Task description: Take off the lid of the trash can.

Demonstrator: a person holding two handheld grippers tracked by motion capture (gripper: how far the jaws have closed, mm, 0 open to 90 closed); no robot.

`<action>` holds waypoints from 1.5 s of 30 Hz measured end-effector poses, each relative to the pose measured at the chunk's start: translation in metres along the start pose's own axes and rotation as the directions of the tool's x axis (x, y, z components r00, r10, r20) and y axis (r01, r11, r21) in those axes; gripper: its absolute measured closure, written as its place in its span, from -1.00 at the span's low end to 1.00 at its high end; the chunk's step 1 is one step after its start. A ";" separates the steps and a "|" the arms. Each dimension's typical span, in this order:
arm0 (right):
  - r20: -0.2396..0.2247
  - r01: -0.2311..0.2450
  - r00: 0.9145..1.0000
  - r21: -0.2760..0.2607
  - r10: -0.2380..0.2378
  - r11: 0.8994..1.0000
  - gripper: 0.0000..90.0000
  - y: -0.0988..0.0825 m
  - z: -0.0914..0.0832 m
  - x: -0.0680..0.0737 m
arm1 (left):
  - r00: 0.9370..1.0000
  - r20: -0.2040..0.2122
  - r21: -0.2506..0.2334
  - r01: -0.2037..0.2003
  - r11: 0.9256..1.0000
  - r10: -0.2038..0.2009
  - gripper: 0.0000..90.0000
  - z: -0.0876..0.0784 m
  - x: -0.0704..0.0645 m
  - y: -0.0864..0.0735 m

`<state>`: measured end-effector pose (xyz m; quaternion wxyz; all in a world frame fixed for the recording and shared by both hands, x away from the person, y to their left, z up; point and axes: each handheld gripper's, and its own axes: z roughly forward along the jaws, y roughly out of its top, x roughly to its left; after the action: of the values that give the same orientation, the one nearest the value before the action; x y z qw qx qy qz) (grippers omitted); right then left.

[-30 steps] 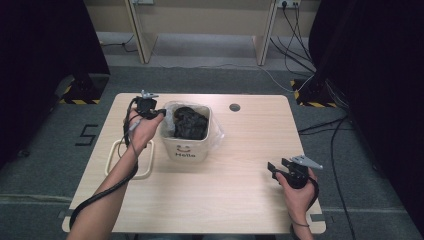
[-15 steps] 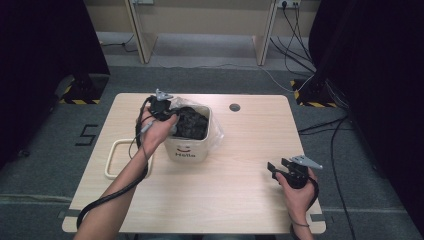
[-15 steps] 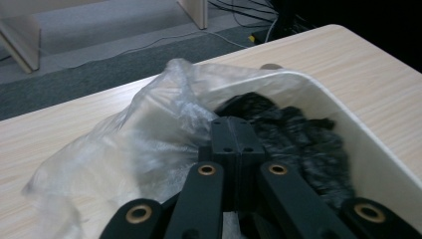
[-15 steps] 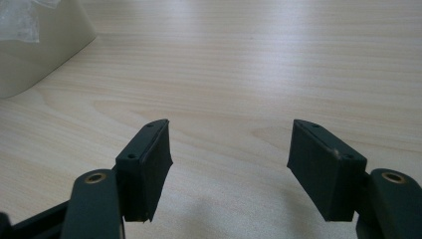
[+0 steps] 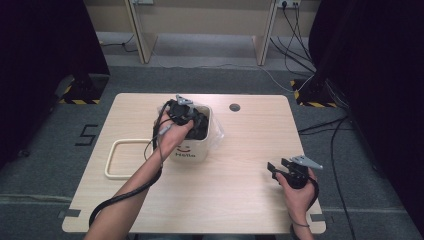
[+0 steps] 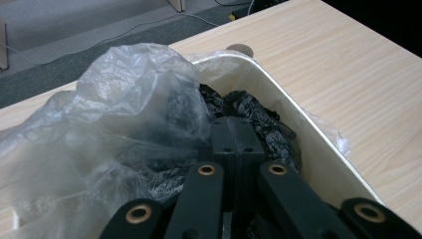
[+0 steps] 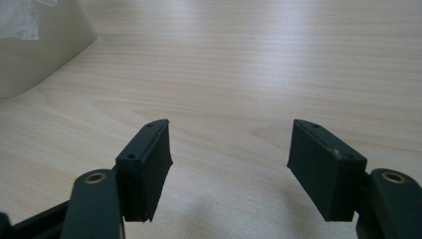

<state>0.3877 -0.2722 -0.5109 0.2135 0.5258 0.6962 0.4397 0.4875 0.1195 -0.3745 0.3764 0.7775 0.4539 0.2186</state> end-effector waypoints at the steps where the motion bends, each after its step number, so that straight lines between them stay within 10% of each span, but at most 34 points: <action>1: -0.001 -0.008 1.000 0.003 0.008 1.000 -0.26 0.000 0.000 0.001 | 1.000 0.002 0.008 -0.003 1.000 0.003 1.00 0.001 0.000 -0.001; 19: 0.001 0.000 1.000 -0.002 0.000 1.000 -0.19 0.004 0.001 0.003 | 1.000 0.004 -0.006 0.004 1.000 -0.004 0.89 -0.005 0.011 -0.006; 28: -0.118 0.115 0.986 -0.037 -0.119 0.993 -0.10 0.063 0.016 0.057 | 1.000 0.009 0.003 0.007 1.000 -0.007 0.87 -0.005 0.013 -0.007; 37: -0.202 0.143 0.969 -0.004 -0.141 0.990 0.07 0.103 0.055 0.105 | 1.000 0.017 0.005 0.010 1.000 -0.010 0.84 -0.006 0.015 -0.009; 45: -0.215 0.118 0.971 0.050 -0.105 0.992 0.16 0.113 0.081 0.122 | 1.000 0.022 0.003 0.016 1.000 -0.016 0.84 -0.005 0.015 -0.010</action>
<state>0.4676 -0.1217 -0.4386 0.1458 0.4423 0.7567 0.4587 0.4860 0.1377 -0.3789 0.3820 0.7767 0.4562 0.2065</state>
